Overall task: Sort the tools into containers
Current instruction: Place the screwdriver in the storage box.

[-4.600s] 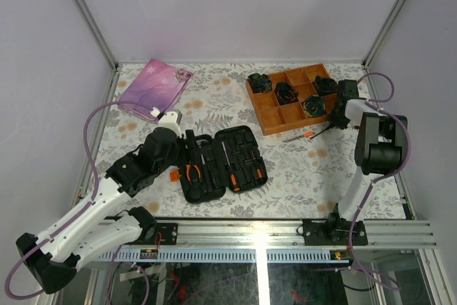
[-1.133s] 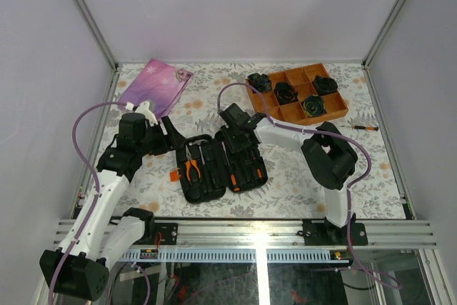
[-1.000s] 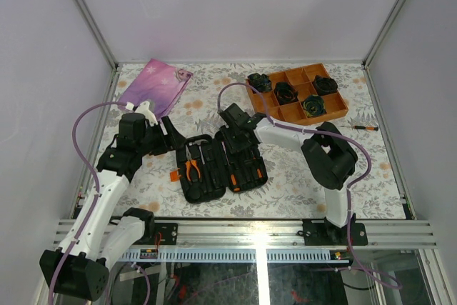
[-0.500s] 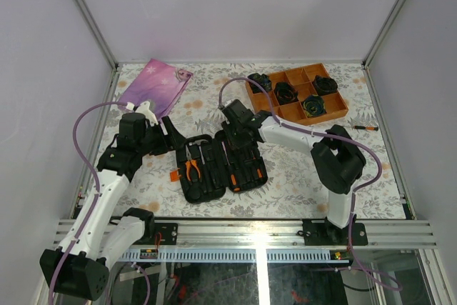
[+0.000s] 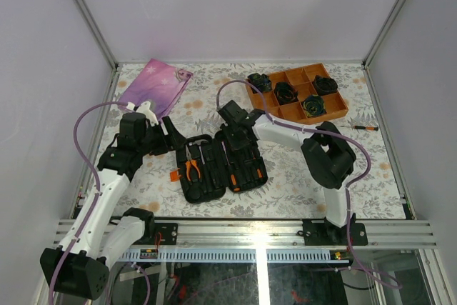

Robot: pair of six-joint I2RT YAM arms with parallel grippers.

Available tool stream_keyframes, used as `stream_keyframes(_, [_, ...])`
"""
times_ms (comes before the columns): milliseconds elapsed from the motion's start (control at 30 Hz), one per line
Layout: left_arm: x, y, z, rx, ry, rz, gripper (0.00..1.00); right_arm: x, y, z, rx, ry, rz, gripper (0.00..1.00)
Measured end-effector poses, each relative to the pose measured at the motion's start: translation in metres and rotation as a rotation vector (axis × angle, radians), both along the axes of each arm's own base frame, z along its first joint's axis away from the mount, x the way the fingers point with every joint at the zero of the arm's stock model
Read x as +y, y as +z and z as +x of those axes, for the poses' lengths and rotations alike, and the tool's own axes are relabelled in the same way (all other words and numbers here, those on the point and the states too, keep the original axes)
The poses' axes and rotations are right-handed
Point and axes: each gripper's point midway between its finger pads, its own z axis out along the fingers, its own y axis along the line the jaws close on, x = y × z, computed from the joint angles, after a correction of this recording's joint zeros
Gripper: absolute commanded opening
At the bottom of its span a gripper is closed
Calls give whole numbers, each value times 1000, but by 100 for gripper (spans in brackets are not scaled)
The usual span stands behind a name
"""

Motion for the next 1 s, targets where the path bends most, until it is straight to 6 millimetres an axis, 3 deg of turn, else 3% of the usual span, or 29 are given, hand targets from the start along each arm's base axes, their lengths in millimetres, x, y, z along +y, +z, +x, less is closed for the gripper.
stream_keyframes(333, [-1, 0, -1, 2, -7, -5, 68, 1, -1, 7, -11, -22, -24, 22])
stream_keyframes(600, [-2, 0, -1, 2, -9, -6, 68, 4, -2, 17, -56, -43, -8, 41])
stream_keyframes(767, [-2, 0, -1, 3, -10, -7, 68, 4, -7, 13, -64, -37, 17, 43])
stream_keyframes(1000, [-3, -1, -1, 9, -14, -9, 68, -1, 8, 8, -84, -39, 39, 41])
